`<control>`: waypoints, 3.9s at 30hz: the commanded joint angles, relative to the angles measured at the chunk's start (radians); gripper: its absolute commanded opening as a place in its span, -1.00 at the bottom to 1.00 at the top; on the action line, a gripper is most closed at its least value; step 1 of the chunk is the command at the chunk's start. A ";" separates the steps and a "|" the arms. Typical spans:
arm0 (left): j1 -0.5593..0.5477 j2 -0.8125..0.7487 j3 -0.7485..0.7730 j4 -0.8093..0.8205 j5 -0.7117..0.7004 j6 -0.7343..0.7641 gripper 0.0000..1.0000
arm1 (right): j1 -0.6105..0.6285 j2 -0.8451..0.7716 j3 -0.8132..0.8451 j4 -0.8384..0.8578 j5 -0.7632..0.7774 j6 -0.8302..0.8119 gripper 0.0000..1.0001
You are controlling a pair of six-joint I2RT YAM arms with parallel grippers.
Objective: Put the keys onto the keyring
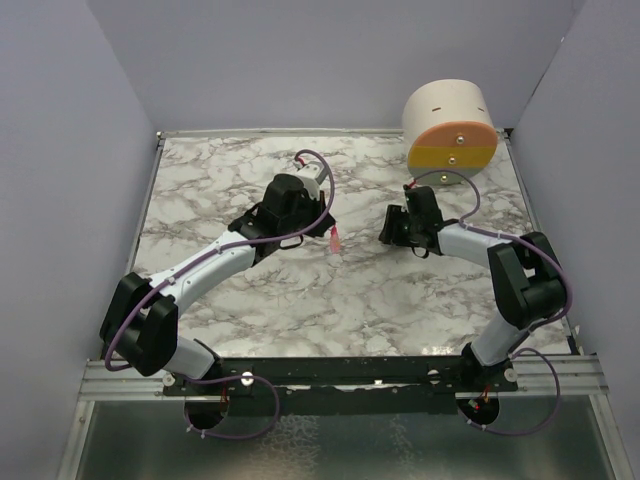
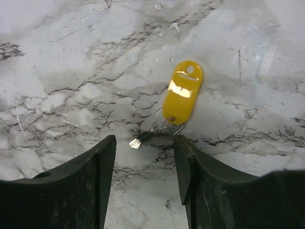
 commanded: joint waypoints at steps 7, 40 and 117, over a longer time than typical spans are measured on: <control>0.017 -0.034 -0.018 0.025 0.028 0.004 -1.00 | 0.003 0.082 0.052 0.094 -0.134 0.031 0.05; 0.033 -0.023 -0.038 0.059 0.043 -0.005 -1.00 | 0.135 0.078 0.160 -0.033 0.330 -0.067 -0.28; 0.053 -0.035 -0.063 0.101 0.033 0.017 -1.00 | 0.153 -0.201 -0.010 0.207 0.054 -0.274 -0.99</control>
